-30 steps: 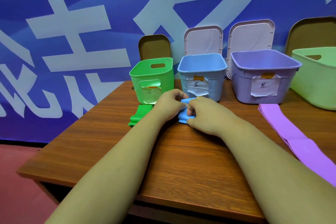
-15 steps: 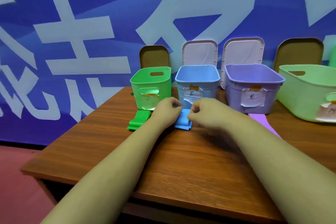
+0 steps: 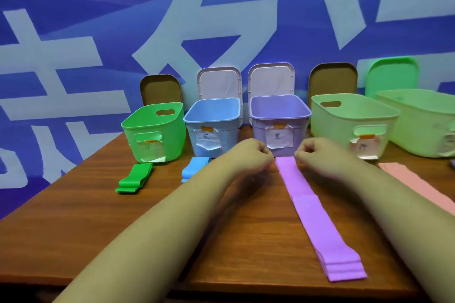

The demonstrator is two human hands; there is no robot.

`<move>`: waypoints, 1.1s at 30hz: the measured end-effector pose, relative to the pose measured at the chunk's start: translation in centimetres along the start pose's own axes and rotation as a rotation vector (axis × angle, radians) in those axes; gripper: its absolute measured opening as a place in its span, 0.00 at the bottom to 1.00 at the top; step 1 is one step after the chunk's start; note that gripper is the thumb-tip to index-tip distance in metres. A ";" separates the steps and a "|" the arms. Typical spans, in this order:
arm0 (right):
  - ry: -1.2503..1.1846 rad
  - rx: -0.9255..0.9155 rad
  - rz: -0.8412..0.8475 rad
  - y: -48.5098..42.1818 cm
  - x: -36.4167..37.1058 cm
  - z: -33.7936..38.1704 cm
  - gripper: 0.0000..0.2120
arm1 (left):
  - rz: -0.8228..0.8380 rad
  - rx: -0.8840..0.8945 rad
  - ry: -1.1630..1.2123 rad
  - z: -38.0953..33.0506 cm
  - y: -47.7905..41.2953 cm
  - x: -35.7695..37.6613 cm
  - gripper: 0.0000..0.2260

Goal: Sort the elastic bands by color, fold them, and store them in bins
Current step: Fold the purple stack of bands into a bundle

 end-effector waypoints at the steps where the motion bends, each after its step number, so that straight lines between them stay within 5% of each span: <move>1: -0.007 -0.015 -0.007 0.1 0.4 -0.6 0.07 | -0.006 -0.025 -0.025 -0.4 -0.8 0.8 0.09; 11: 0.029 -0.114 0.044 -0.2 3.2 -2.7 0.07 | -0.133 -0.072 -0.230 1.4 -4.0 5.6 0.09; 23: -0.006 -0.063 -0.060 -1.4 2.3 -3.1 0.03 | -0.252 0.045 0.028 0.9 -3.7 4.9 0.10; 30: -0.077 -0.118 -0.049 -1.9 2.5 -3.0 0.18 | -0.264 0.149 0.108 -0.3 -3.4 4.7 0.13; 33: -0.063 -0.150 -0.041 -1.8 2.7 -2.5 0.11 | -0.255 0.155 0.115 -0.2 -3.3 4.6 0.13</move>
Point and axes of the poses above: each hand's wrist, its own y-axis away from the middle knuckle, its own x-axis out of the palm, z = x × y, the point moved 8 cm from there along -y, towards the middle knuckle, and after that the axes turned 5 degrees about x, right-handed, at the moved point
